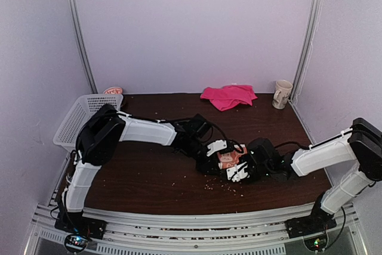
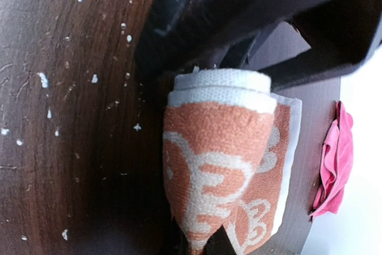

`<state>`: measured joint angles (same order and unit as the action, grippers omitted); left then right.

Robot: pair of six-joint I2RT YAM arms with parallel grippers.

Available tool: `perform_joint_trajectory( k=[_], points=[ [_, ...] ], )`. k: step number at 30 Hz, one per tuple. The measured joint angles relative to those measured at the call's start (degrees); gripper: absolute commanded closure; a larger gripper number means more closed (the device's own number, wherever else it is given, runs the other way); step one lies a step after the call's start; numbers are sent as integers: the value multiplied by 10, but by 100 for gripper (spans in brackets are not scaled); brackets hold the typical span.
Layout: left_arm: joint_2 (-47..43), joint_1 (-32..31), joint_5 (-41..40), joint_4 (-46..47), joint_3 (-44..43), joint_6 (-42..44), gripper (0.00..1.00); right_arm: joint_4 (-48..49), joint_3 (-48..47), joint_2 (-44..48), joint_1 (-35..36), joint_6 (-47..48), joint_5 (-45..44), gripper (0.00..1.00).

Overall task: Roll the towels
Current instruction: Roll the towel at the center of the board.

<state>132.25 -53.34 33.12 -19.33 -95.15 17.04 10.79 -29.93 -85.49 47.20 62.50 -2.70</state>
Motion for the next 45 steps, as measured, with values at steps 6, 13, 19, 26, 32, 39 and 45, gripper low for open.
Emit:
perform_joint_trajectory(
  k=[6,13,19,26,32,39,45],
  points=[
    [-59,2,-52,43,94,-7,24,-78,-43,0,-30,-19,57,100],
    [-144,2,-130,135,227,-4,23,-196,-127,-22,-68,-45,129,100],
    [-160,-12,-226,210,265,26,24,-321,-230,-83,-99,-54,195,100],
    [-172,-29,-352,332,327,72,27,-459,-336,-170,-127,-35,263,100],
    [-184,-44,-454,450,383,131,28,-589,-431,-242,-137,1,329,100],
    [-184,-78,-471,497,394,217,33,-685,-508,-302,-165,-18,373,100],
    [-184,-155,-431,522,430,242,31,-682,-541,-324,-191,-59,383,100]
  ],
)
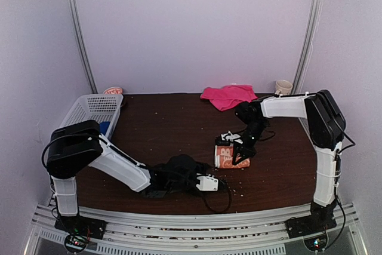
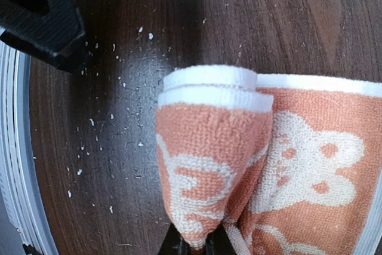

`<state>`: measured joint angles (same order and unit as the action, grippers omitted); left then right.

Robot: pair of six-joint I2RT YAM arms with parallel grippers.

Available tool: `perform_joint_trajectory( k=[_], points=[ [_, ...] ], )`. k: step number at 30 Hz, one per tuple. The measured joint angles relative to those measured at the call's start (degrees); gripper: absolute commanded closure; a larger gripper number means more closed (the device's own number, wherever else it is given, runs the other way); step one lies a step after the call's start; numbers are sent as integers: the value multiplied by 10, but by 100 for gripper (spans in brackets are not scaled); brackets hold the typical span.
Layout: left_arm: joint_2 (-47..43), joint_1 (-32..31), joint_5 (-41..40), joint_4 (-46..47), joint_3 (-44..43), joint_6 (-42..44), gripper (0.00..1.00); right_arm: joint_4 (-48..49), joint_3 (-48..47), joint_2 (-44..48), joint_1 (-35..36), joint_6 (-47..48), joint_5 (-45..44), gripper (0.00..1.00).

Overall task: Roll the towels
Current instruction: Roll the towel at the center of the board.

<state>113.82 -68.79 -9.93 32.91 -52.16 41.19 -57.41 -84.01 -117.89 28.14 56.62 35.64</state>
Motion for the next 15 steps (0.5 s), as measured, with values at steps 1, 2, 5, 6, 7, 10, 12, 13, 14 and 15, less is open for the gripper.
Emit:
perform_joint_trajectory(
  k=[1,2,5,6,7,10,12,13,14,15],
  points=[
    [0,3,0,4,4,0,31,0,0,0,0,-2,0,100],
    [0,8,1,8,8,0,31,0,0,0,0,-4,0,100],
    [1,22,-4,13,10,5,31,-9,-8,-4,0,-5,1,100],
    [2,25,-8,18,10,10,31,-17,-18,-10,0,-4,2,99],
    [3,26,-12,23,10,13,31,-25,-27,-17,0,-4,3,99],
    [10,24,-17,32,9,26,30,-46,-48,-32,0,-2,7,98],
    [15,24,-17,32,8,36,30,-59,-59,-40,0,2,10,98],
    [17,24,-16,34,8,40,30,-64,-64,-43,0,3,12,98],
    [17,23,-16,35,7,43,30,-72,-70,-47,0,6,15,98],
    [17,23,-14,36,7,47,29,-77,-75,-51,0,8,17,98]
  ],
)
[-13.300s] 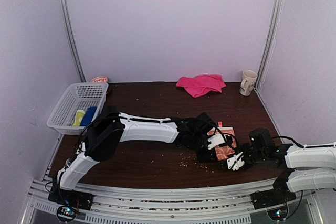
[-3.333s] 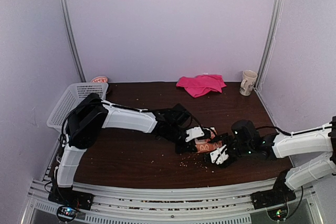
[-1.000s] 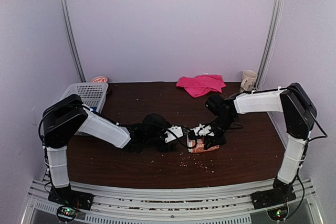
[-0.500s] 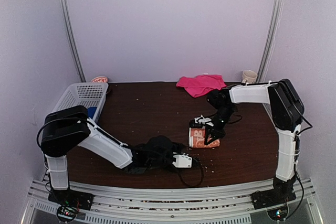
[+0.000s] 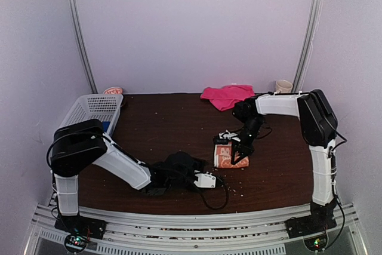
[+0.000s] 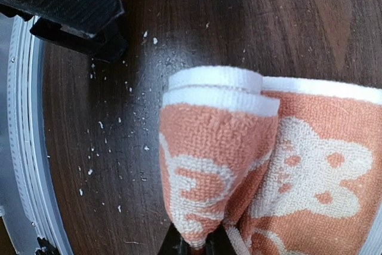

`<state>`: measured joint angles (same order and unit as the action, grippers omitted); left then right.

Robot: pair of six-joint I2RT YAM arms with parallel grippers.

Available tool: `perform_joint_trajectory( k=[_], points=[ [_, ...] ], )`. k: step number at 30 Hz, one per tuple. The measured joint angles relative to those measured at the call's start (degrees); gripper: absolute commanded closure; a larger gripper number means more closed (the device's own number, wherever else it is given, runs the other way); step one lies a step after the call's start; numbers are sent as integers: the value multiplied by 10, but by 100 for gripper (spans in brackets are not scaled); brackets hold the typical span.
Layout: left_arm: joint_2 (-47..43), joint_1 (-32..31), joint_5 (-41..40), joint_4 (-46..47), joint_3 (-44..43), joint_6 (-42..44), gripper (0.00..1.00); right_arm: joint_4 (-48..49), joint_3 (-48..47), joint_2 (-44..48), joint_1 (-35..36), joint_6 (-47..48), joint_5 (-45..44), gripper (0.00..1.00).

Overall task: Roll the towels
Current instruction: Roll the towel at the center of the board.

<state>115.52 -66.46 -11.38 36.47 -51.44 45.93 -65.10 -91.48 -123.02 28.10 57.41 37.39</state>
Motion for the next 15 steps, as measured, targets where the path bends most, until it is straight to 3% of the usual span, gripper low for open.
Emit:
perform_joint_trajectory(
  k=[15],
  points=[
    [6,-8,43,17,-5,23,19,-88,-20,-35,7,52,65,97]
  ],
)
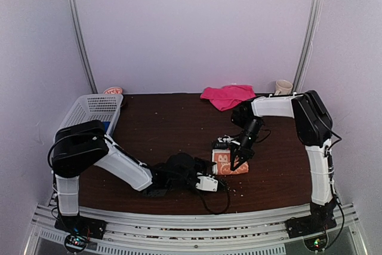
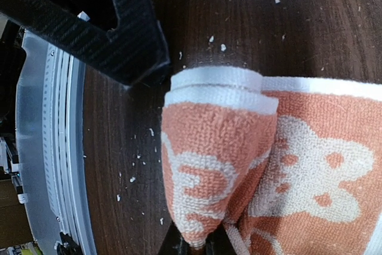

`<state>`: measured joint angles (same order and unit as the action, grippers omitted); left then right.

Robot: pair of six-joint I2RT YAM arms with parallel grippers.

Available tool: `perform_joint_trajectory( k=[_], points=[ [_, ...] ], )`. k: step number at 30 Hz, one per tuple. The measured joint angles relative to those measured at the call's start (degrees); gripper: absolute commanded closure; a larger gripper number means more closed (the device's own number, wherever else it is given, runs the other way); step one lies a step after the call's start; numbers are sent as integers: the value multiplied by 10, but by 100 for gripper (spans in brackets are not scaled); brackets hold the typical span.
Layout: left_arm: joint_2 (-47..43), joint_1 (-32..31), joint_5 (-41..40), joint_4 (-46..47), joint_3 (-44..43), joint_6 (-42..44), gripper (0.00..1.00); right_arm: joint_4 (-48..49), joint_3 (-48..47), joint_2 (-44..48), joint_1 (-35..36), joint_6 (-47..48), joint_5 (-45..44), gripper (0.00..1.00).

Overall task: Roll the towels
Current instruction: Roll the towel at the center of the board.

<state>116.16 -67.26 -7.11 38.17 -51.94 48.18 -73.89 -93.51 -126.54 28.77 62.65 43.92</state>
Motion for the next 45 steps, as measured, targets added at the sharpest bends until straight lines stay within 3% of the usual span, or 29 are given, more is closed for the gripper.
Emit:
perform_joint_trajectory(
  k=[7,14,17,21,24,28,33,40,45],
  points=[
    [22,-3,-6,12,-21,3,23,-20,0,-6,5,12,11,97],
    [46,-3,-19,19,-47,4,33,-27,0,-8,8,15,12,97],
    [54,-3,-23,14,-56,4,49,-28,0,-8,9,15,12,96],
    [68,-3,-30,-1,-69,3,85,-28,0,-9,10,15,12,94],
    [71,-5,-30,-11,-75,3,100,-28,0,-9,11,16,11,83],
    [71,-6,-26,-35,-85,-3,100,-30,0,-9,11,16,10,65],
    [69,-6,-14,-78,-104,-26,100,-14,8,20,7,14,-4,52],
    [60,-3,21,-165,-141,-79,100,42,61,159,-28,3,-35,40],
    [60,11,62,-236,-180,-122,100,130,183,294,-59,5,-54,32]
  ],
)
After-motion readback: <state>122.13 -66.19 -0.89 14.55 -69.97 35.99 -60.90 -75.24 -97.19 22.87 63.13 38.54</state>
